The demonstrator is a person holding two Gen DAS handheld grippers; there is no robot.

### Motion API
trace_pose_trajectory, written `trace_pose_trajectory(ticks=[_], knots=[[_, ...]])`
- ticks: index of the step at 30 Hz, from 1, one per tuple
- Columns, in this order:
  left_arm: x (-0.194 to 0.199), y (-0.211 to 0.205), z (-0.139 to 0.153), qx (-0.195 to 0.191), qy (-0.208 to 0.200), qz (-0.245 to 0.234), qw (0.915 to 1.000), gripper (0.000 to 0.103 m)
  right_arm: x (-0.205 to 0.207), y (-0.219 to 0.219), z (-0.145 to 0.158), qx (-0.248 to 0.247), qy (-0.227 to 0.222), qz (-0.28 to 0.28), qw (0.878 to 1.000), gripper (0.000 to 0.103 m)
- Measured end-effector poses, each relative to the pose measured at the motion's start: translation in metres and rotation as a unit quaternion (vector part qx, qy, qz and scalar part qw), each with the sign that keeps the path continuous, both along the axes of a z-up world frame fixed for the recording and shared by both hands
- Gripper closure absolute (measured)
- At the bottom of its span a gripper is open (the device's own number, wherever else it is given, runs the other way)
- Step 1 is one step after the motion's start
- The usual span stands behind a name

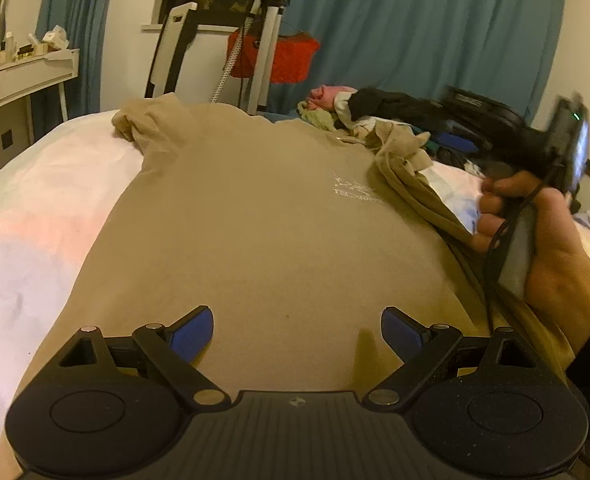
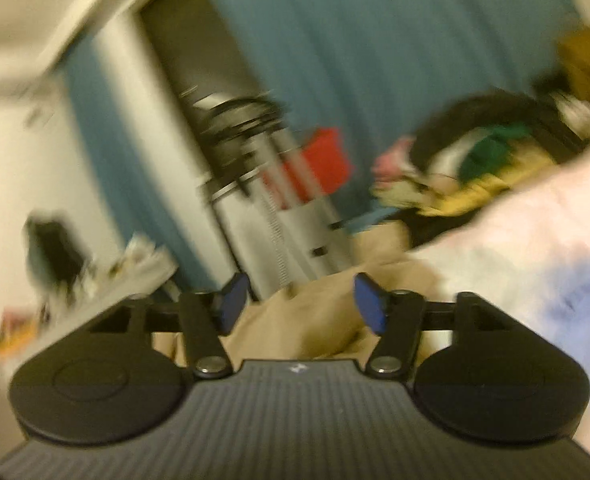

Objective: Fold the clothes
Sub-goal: 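Grasp the shirt side and sleeve with the right gripper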

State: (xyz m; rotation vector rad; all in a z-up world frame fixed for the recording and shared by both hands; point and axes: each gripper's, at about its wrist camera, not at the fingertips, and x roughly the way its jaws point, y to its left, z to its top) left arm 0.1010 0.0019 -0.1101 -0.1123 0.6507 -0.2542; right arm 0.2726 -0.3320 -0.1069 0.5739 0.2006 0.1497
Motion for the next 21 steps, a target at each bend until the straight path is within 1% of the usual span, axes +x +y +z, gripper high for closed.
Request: trace_pose_trajectory(ticks=[1, 2, 3, 6, 7, 11, 13, 14, 15, 17, 19, 21], knots=[[0.002, 0.002, -0.001, -0.004, 0.000, 0.003, 1.0000, 0.010, 0.005, -0.008, -0.006, 0.021, 0.020, -0.017, 0.999, 0.055], [0.005, 0.003, -0.003, -0.008, 0.000, 0.007, 0.9999, 0.010, 0.010, -0.016, -0.013, 0.035, 0.043, -0.034, 0.998, 0.061], [0.007, 0.005, -0.005, -0.013, 0.000, 0.010, 0.9999, 0.010, 0.014, -0.022, -0.021, 0.042, 0.066, -0.055, 0.995, 0.063], [0.014, 0.009, -0.010, -0.027, 0.002, 0.016, 0.9995, 0.010, 0.036, -0.035, -0.042, 0.058, 0.128, -0.074, 0.987, 0.066], [0.016, 0.010, -0.012, -0.031, 0.003, 0.018, 0.9993, 0.010, 0.043, -0.036, -0.045, 0.062, 0.131, -0.066, 0.987, 0.066], [0.021, 0.011, -0.016, -0.044, 0.005, 0.021, 0.9988, 0.010, 0.073, -0.033, -0.038, 0.078, 0.112, -0.017, 0.990, 0.065], [0.022, 0.010, -0.016, -0.039, 0.003, 0.019, 0.9990, 0.010, 0.086, -0.026, -0.036, 0.073, 0.131, 0.007, 0.989, 0.066], [0.022, 0.009, -0.016, -0.037, 0.001, 0.019, 0.9991, 0.010, 0.093, -0.025, -0.032, 0.063, 0.139, 0.014, 0.988, 0.073], [0.022, 0.008, -0.017, -0.035, 0.000, 0.018, 0.9992, 0.010, 0.097, -0.024, -0.025, 0.049, 0.138, 0.016, 0.989, 0.093], [0.022, 0.008, -0.016, -0.036, 0.000, 0.019, 0.9992, 0.010, 0.100, -0.028, -0.011, 0.026, 0.139, 0.010, 0.990, 0.095], [0.022, 0.009, -0.014, -0.043, 0.002, 0.021, 0.9989, 0.010, 0.095, -0.039, 0.006, 0.004, 0.133, -0.010, 0.991, 0.095], [0.022, 0.010, -0.012, -0.050, 0.003, 0.025, 0.9984, 0.010, 0.091, -0.057, 0.025, -0.038, 0.129, -0.043, 0.990, 0.096]])
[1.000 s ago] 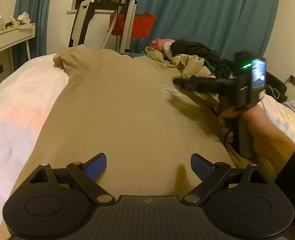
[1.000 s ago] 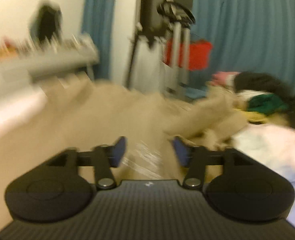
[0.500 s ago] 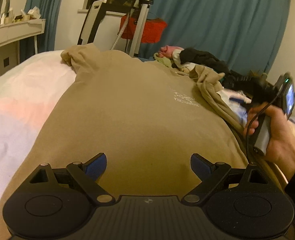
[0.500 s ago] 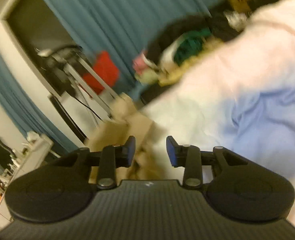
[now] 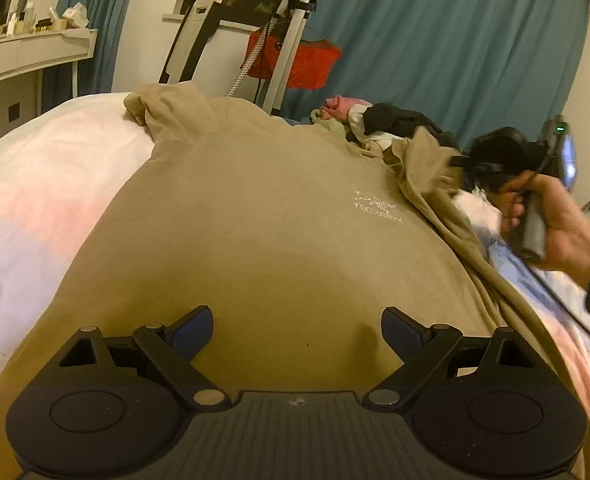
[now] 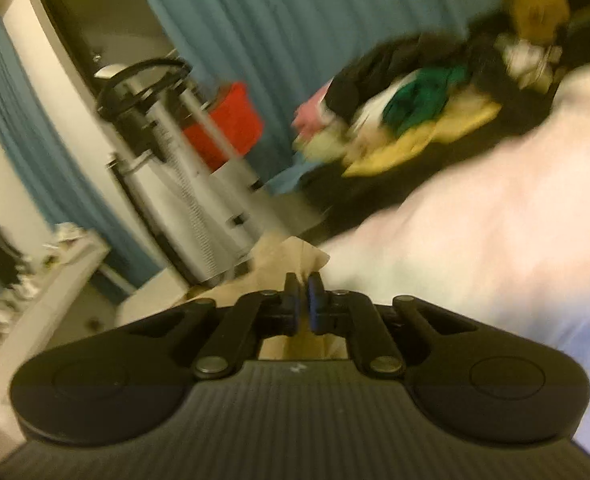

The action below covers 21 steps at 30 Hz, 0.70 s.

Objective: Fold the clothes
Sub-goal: 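Grasp the shirt side and sleeve with the right gripper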

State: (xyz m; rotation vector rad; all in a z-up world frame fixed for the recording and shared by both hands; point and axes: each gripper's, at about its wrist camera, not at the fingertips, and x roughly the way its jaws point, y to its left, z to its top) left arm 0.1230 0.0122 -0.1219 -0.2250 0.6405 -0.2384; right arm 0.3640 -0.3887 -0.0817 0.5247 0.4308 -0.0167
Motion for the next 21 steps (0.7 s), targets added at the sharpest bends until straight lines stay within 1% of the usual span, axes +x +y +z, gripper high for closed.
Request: trace_pose_trajectory(ticks=[2, 3, 5, 6, 7, 8, 10, 11, 12, 13, 14, 15, 17, 20, 21], knots=[[0.000, 0.000, 0.002, -0.003, -0.001, 0.002, 1.0000, 0.010, -0.001, -0.017, 0.018, -0.050, -0.001, -0.030, 0.998, 0.096], [-0.001, -0.001, 0.002, -0.003, -0.002, 0.002, 1.0000, 0.010, 0.000, -0.030, 0.029, -0.082, 0.002, -0.052, 0.995, 0.096], [-0.001, -0.002, 0.003, -0.001, -0.005, 0.001, 1.0000, 0.010, -0.002, -0.049, 0.040, -0.141, 0.013, -0.093, 0.986, 0.096], [-0.001, -0.002, 0.004, -0.001, -0.006, 0.001, 1.0000, 0.010, -0.001, -0.061, 0.043, -0.168, 0.026, -0.122, 0.978, 0.095], [-0.002, -0.003, 0.004, 0.001, -0.007, 0.000, 1.0000, 0.010, -0.003, -0.072, 0.042, -0.174, 0.037, -0.141, 0.974, 0.094], [-0.002, -0.004, 0.005, 0.003, -0.009, -0.002, 1.0000, 0.010, -0.006, -0.086, 0.041, -0.166, 0.046, -0.160, 0.972, 0.093], [-0.001, -0.006, 0.005, 0.008, -0.012, -0.003, 0.9999, 0.010, -0.020, -0.110, 0.034, -0.124, 0.045, -0.180, 0.975, 0.087], [-0.001, -0.007, 0.005, 0.011, -0.013, -0.004, 0.9998, 0.010, -0.028, -0.119, 0.029, -0.103, 0.047, -0.189, 0.976, 0.068], [-0.001, -0.008, 0.005, 0.013, -0.014, -0.005, 0.9998, 0.010, -0.037, -0.127, 0.021, -0.078, 0.048, -0.197, 0.976, 0.040], [-0.001, -0.009, 0.005, 0.015, -0.013, -0.005, 0.9998, 0.010, -0.049, -0.129, 0.015, -0.060, 0.042, -0.202, 0.977, 0.029], [-0.001, -0.009, 0.005, 0.015, -0.013, -0.006, 0.9998, 0.010, -0.061, -0.131, 0.008, -0.042, 0.036, -0.207, 0.977, 0.022], [-0.002, -0.008, 0.006, 0.014, -0.013, -0.006, 0.9998, 0.010, -0.073, -0.131, 0.001, -0.022, 0.027, -0.208, 0.977, 0.023], [-0.005, -0.008, 0.007, 0.014, -0.013, -0.007, 0.9998, 0.010, -0.100, -0.128, -0.017, 0.032, 0.019, -0.201, 0.979, 0.023], [-0.009, -0.008, 0.011, 0.015, -0.020, -0.010, 0.9996, 0.010, -0.140, -0.116, -0.048, 0.118, 0.013, -0.199, 0.973, 0.023], [-0.011, -0.009, 0.012, 0.018, -0.024, -0.011, 0.9995, 0.010, -0.153, -0.110, -0.058, 0.138, 0.013, -0.195, 0.971, 0.023]])
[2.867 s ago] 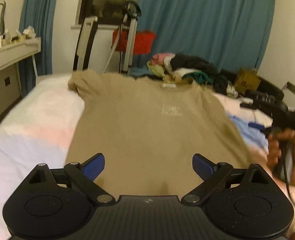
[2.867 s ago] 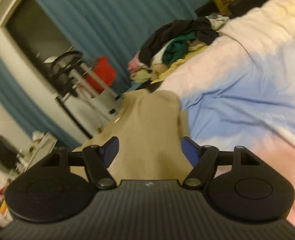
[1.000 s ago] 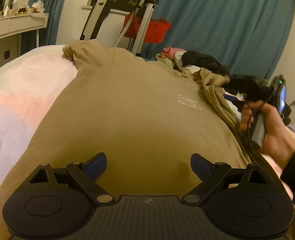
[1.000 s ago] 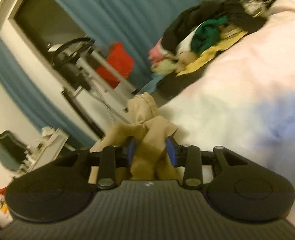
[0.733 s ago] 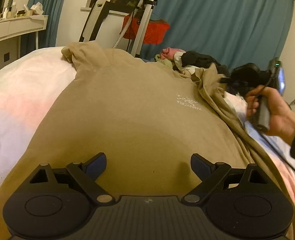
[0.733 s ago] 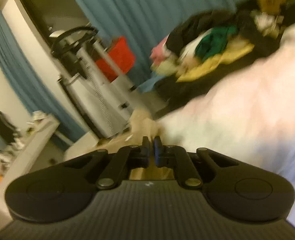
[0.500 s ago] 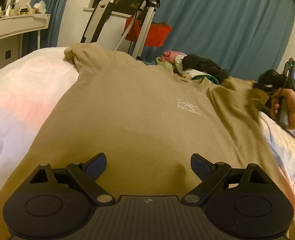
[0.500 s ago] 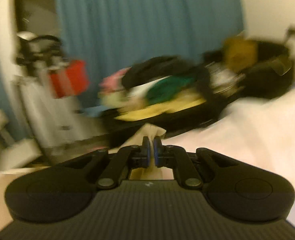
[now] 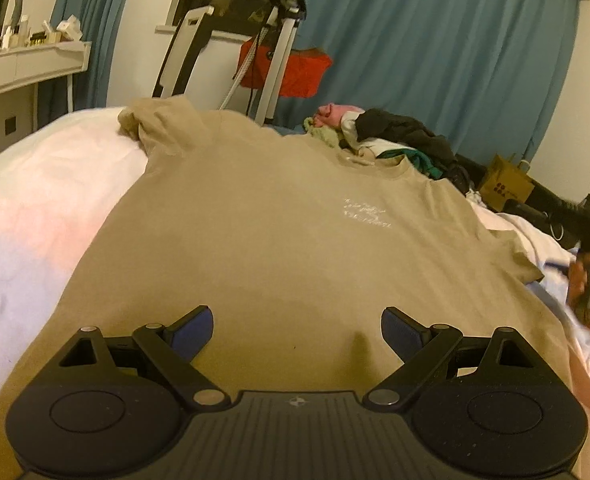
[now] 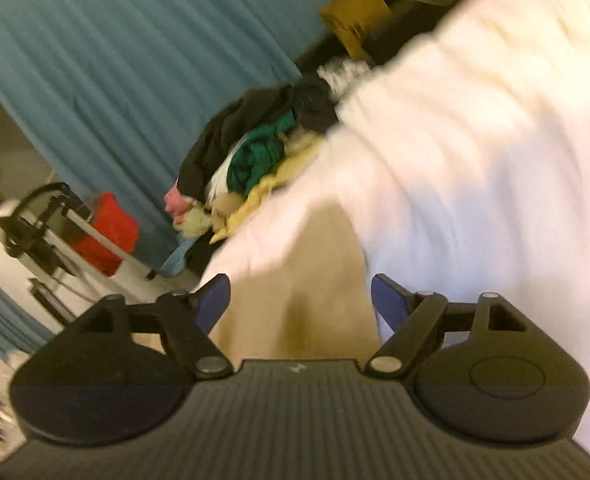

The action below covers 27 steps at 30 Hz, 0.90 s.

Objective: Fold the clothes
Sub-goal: 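Grasp the shirt side and sleeve with the right gripper, then fold the held shirt side over toward the logo with the right gripper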

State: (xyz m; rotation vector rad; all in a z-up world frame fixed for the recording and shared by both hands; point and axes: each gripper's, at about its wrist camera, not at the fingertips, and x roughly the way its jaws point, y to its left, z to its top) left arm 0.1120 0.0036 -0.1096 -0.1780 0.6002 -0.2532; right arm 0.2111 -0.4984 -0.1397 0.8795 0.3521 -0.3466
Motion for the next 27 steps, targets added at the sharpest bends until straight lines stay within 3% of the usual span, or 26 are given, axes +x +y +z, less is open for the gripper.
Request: trace_pose_trajectory(ticks=[2, 5, 11, 15, 17, 19, 20, 27], knots=[[-0.004, -0.001, 0.002, 0.006, -0.006, -0.002, 1.0000, 0.010, -0.017, 0.014, -0.014, 0.025, -0.011, 0.010, 1.000, 0.023], [-0.008, -0.001, 0.002, 0.010, -0.004, -0.001, 0.9999, 0.010, -0.019, 0.029, -0.019, 0.043, 0.015, 0.035, 0.998, 0.024], [-0.013, 0.000, 0.003, 0.014, 0.001, 0.005, 0.9999, 0.010, -0.008, 0.041, -0.038, 0.106, 0.005, 0.064, 0.992, 0.024], [-0.015, 0.001, 0.002, 0.023, -0.001, 0.010, 0.9997, 0.010, 0.015, 0.039, -0.047, 0.076, -0.022, 0.065, 0.995, 0.024], [-0.013, 0.001, 0.000, 0.026, 0.000, 0.011, 0.9996, 0.010, 0.027, 0.040, -0.045, 0.042, -0.023, 0.072, 0.996, 0.037], [-0.012, 0.000, -0.002, 0.029, 0.002, 0.011, 0.9995, 0.010, 0.034, 0.036, -0.047, 0.026, -0.024, 0.063, 0.997, 0.068], [-0.011, 0.000, -0.003, 0.030, 0.003, 0.011, 0.9995, 0.010, 0.033, 0.032, -0.049, 0.032, -0.027, 0.053, 0.998, 0.094], [-0.004, 0.000, -0.006, 0.032, 0.012, 0.012, 0.9994, 0.010, 0.008, 0.006, -0.045, 0.045, -0.091, -0.002, 0.995, 0.095]])
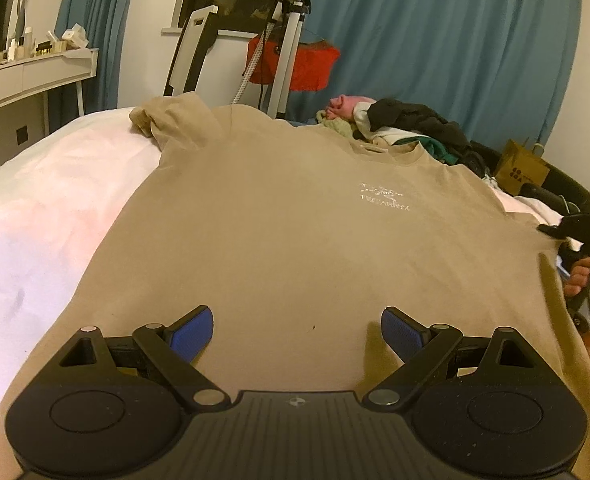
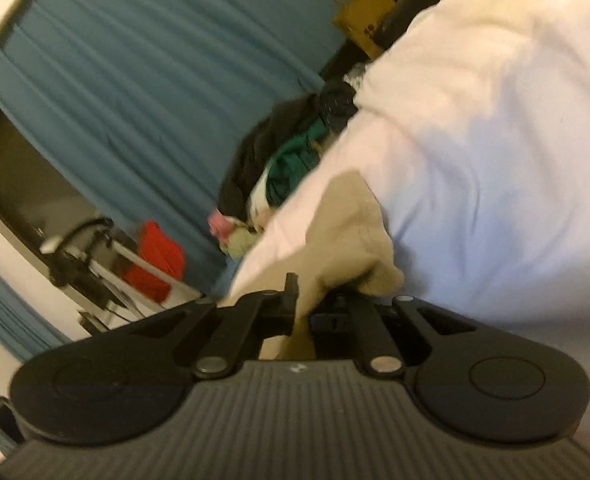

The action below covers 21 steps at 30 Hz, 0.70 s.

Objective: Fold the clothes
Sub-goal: 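Fold the held shirt side over toward the logo with the right gripper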

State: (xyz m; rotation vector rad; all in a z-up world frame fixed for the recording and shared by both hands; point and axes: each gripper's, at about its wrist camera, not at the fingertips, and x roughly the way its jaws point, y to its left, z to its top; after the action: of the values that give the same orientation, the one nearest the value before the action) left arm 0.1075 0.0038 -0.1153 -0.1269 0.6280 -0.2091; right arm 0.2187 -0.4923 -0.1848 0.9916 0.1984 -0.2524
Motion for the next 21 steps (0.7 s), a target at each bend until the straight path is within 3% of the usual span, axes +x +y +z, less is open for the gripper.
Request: trace_pose_trajectory(ticks=[4, 6, 7, 9, 12, 17, 19, 20, 21], knots=[[-0.002, 0.001, 0.001, -0.006, 0.002, -0.002, 1.0000, 0.010, 0.002, -0.017, -0.009, 0.039, -0.002, 0.012, 0.999, 0.089], [-0.004, 0.000, 0.003, -0.005, -0.001, -0.004, 1.0000, 0.010, 0.012, -0.020, -0.017, 0.064, 0.002, 0.031, 0.997, 0.070], [-0.005, -0.001, 0.003, -0.002, -0.003, -0.006, 1.0000, 0.010, 0.015, -0.019, -0.017, 0.057, -0.007, 0.038, 0.998, 0.066], [-0.006, -0.002, 0.004, 0.002, -0.007, -0.009, 0.9999, 0.010, 0.024, -0.015, -0.016, 0.036, -0.024, 0.057, 0.997, 0.044], [-0.005, -0.004, 0.001, 0.007, -0.007, -0.013, 0.9999, 0.010, 0.036, -0.010, -0.015, 0.013, -0.038, 0.062, 0.997, 0.037], [0.002, -0.008, -0.005, 0.012, -0.001, -0.016, 0.9998, 0.010, 0.074, -0.015, -0.008, -0.016, 0.021, 0.044, 0.999, 0.041], [0.006, -0.010, -0.005, 0.012, -0.001, -0.017, 0.9998, 0.010, 0.078, -0.012, 0.004, -0.053, 0.036, 0.036, 0.997, 0.066], [0.008, -0.010, -0.006, 0.012, -0.002, -0.016, 0.9998, 0.010, 0.079, -0.011, 0.010, -0.070, 0.042, 0.031, 0.996, 0.092], [0.010, -0.010, -0.006, 0.011, -0.001, -0.015, 0.9998, 0.010, 0.076, -0.014, 0.016, -0.083, 0.041, 0.020, 0.996, 0.095]])
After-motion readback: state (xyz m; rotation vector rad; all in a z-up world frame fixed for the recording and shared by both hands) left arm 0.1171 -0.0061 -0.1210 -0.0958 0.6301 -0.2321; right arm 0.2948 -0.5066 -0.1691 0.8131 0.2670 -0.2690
